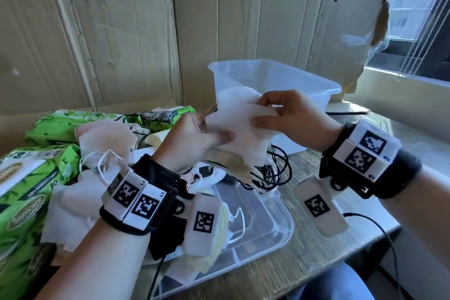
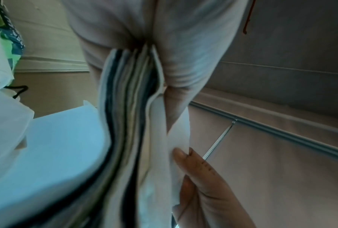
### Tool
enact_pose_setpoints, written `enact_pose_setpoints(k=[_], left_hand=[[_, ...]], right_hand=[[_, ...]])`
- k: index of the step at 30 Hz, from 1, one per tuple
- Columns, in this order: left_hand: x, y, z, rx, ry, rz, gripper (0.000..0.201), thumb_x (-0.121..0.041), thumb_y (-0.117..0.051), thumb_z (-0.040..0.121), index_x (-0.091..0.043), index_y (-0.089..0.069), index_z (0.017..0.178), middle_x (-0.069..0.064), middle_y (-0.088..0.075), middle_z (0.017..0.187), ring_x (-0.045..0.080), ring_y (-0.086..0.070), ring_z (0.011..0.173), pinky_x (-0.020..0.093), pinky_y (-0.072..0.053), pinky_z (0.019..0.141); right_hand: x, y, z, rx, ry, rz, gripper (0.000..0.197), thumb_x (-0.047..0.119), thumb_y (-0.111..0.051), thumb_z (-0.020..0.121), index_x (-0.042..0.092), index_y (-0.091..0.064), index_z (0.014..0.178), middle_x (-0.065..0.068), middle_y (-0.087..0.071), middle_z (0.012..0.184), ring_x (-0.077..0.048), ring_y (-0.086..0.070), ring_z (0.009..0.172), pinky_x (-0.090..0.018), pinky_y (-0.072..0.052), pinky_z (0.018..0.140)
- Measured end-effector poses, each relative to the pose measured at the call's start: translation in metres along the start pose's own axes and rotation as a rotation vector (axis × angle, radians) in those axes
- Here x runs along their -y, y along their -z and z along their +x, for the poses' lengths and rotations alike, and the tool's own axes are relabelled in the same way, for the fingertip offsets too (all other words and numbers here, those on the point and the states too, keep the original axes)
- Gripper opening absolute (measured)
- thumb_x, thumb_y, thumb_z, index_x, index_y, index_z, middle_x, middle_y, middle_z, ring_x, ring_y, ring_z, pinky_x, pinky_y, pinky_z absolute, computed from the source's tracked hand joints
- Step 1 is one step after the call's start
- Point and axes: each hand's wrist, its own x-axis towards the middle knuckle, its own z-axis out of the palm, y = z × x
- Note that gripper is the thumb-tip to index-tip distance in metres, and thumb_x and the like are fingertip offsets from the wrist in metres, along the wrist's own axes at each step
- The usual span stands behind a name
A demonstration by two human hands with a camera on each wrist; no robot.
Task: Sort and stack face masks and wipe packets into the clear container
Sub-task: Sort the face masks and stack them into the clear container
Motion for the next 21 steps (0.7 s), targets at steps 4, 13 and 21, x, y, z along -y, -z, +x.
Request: enact_pose_setpoints(k=[4,13,21], left_hand=[[-0.001,0.000,0.001,-0.049,-0.125,-0.011,0.049,0.006,-0.069,0.072,-0.024,-0.059,0.109,0.000,-0.070,0.104,0.014,-0.065,0.092,0.033,-0.053,0.088],[-0.001,-0.002,0.000,-0.007,-0.174,-0.026,0.028,0.011,-0.062,0.078,-0.005,-0.062,0.100,-0.010,-0.072,0.081,0.004,-0.066,0.079,0.016,-0.051,0.068],[0.000,-0.006,0.002,0.008,-0.178,-0.193,0.037,-0.010,-0.067,0.064,-0.014,-0.062,0.101,-0.006,-0.073,0.091,0.008,-0.068,0.087,0.022,-0.055,0.076]], right_hand=[[-0.005,-0.003,0.001,-0.262,0.088,-0.137,0.031,0.015,-0.081,0.064,0.030,-0.055,0.057,0.013,-0.050,0.080,-0.006,-0.048,0.075,-0.019,-0.034,0.069],[-0.008,-0.007,-0.004,-0.481,0.312,-0.174,0.020,0.012,-0.085,0.057,0.016,-0.069,0.067,0.011,-0.039,0.076,0.004,-0.041,0.068,-0.006,-0.031,0.063],[-0.011,-0.004,-0.009,-0.500,0.221,-0.086,0.033,0.009,-0.082,0.063,0.028,-0.055,0.059,-0.001,-0.051,0.085,-0.001,-0.047,0.078,-0.011,-0.034,0.064]])
